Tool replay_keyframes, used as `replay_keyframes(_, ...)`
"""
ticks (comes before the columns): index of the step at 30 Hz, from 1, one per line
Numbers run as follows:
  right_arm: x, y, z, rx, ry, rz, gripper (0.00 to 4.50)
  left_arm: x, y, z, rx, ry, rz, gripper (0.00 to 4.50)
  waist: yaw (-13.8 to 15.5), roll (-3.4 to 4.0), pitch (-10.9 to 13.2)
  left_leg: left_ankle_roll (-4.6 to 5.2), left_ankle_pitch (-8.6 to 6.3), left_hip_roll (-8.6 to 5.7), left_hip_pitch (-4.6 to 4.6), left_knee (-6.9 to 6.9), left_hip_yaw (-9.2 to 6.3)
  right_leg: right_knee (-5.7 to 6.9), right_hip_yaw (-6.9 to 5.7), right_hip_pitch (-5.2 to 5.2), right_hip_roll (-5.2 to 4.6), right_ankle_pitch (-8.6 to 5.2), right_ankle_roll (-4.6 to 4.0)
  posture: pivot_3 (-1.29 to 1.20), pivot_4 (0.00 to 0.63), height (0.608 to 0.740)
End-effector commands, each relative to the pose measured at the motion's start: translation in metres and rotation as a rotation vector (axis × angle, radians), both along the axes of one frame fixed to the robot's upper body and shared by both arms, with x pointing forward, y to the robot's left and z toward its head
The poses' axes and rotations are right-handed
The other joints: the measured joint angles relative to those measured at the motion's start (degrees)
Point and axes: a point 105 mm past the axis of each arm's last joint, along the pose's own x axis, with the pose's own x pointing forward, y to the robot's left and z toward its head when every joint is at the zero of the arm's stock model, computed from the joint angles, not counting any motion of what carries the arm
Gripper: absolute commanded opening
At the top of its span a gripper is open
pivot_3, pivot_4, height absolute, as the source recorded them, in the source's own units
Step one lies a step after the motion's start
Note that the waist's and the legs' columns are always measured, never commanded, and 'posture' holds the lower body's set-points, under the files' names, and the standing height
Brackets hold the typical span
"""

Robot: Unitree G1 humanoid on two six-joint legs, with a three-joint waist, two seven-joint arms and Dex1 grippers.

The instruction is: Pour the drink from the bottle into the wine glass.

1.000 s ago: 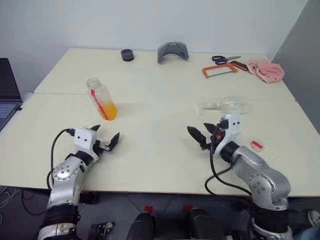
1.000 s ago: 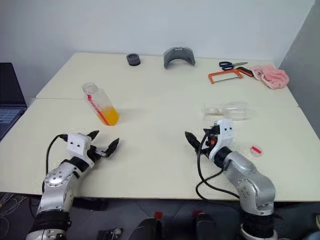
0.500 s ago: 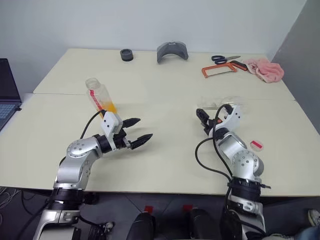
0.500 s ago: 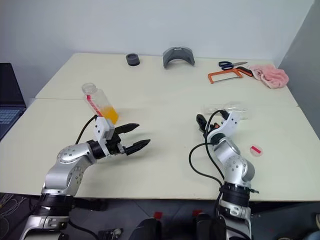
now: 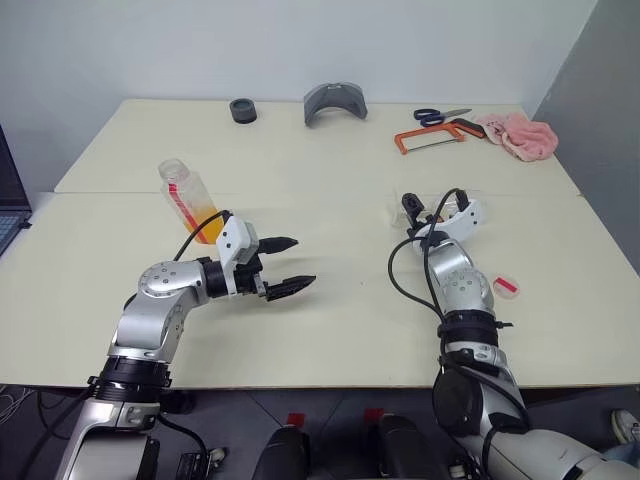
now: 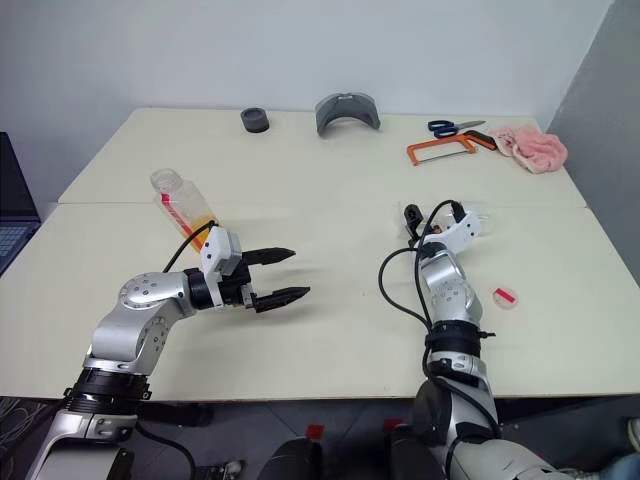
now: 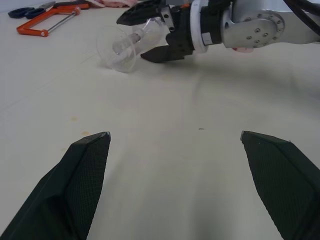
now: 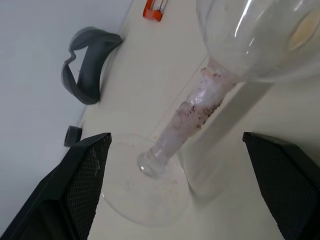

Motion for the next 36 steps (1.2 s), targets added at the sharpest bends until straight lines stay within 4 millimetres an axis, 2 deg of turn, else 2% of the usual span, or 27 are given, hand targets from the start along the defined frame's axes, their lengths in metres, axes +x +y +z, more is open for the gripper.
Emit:
replay_keyframes(1,0.007,-0.018,0.003,0.043,-0.014,-0.09,4.5,0.0,-0.005,0.011,-0.008,-0.042,-0.033,4.49,0.0,0.0,0.0,0.0,0.0,0.0,0.0,0.0,0.0,0.0,-0.01,0.0,-0.01,0.0,0.0,0.0,0.15,0.74)
replay_keyframes(4,0.011,-0.031,-0.003,0.087,0.005,-0.149,4.5,0.005,-0.003,0.015,-0.008,-0.062,-0.024,4.49,0.1,0.0,0.0,0.0,0.0,0.0,-0.01,0.02,-0.01,0.0,-0.02,0.03,-0.03,0.0,0.0,0.0,0.15,0.74)
replay_keyframes(10,0.013,-0.039,-0.018,0.158,0.061,-0.189,4.5,0.008,-0.004,0.017,-0.005,-0.072,-0.027,4.49,0.2,-0.02,0.0,0.0,0.0,0.0,0.04,0.06,0.01,0.0,-0.03,0.14,-0.08,0.0,0.0,0.0,0.15,0.74)
replay_keyframes(11,0.014,-0.039,-0.019,0.175,0.061,-0.189,4.33,0.008,-0.005,0.016,-0.001,-0.072,-0.031,4.5,0.2,-0.03,0.0,0.0,0.0,0.0,0.05,0.06,0.0,0.0,-0.03,0.15,-0.08,0.0,0.0,0.0,0.15,0.74)
replay_keyframes(13,0.015,-0.038,-0.019,0.192,0.06,-0.19,3.87,0.008,-0.005,0.016,0.003,-0.073,-0.035,4.5,0.2,-0.04,-0.1,0.0,0.0,0.01,0.05,0.07,0.0,0.0,-0.04,0.17,-0.08,0.0,0.0,0.0,0.15,0.74)
replay_keyframes(22,0.017,-0.038,-0.012,0.259,0.029,-0.154,0.69,0.009,-0.006,0.016,0.002,-0.074,-0.031,4.5,0.2,-0.06,-0.1,0.0,0.0,0.03,0.06,0.06,0.0,0.0,-0.03,0.17,-0.08,0.0,0.0,0.0,0.15,0.74)
replay_keyframes(24,0.016,-0.034,-0.006,0.246,0.004,-0.118,0.26,0.009,-0.006,0.016,0.002,-0.074,-0.029,4.5,0.2,-0.04,-0.1,0.0,0.0,0.04,0.08,0.07,0.0,0.0,-0.02,0.19,-0.08,0.0,0.0,0.0,0.15,0.74)
replay_keyframes(28,0.009,-0.03,0.019,0.067,-0.121,-0.048,0.26,0.01,-0.005,0.016,0.001,-0.076,-0.021,4.5,0.2,0.02,0.0,0.01,0.0,0.08,0.0,0.02,-0.03,-0.01,-0.02,0.11,-0.08,0.0,0.0,0.0,0.15,0.74)
replay_keyframes(31,-0.004,-0.026,0.036,-0.289,-0.253,-0.004,0.26,0.01,-0.004,0.016,0.001,-0.077,-0.012,4.5,0.2,0.14,0.0,0.01,0.0,0.09,-0.1,0.01,-0.05,-0.02,-0.01,0.02,-0.13,0.0,0.0,0.0,0.15,0.74)
replay_keyframes(33,-0.015,-0.016,0.035,-0.549,-0.315,0.047,0.26,0.011,-0.003,0.015,0.002,-0.079,-0.007,4.5,0.2,0.16,0.1,0.0,0.0,0.06,-0.16,0.02,-0.06,-0.06,-0.04,0.0,-0.14,0.0,0.01,0.0,0.15,0.74)
replay_keyframes(36,-0.036,-0.001,0.014,-0.842,-0.371,0.144,0.26,0.011,-0.002,0.012,0.007,-0.078,-0.005,4.5,0.2,0.16,0.1,0.0,0.0,-0.01,-0.15,0.03,-0.05,-0.08,-0.06,0.01,-0.13,-0.01,0.02,0.0,0.15,0.74)
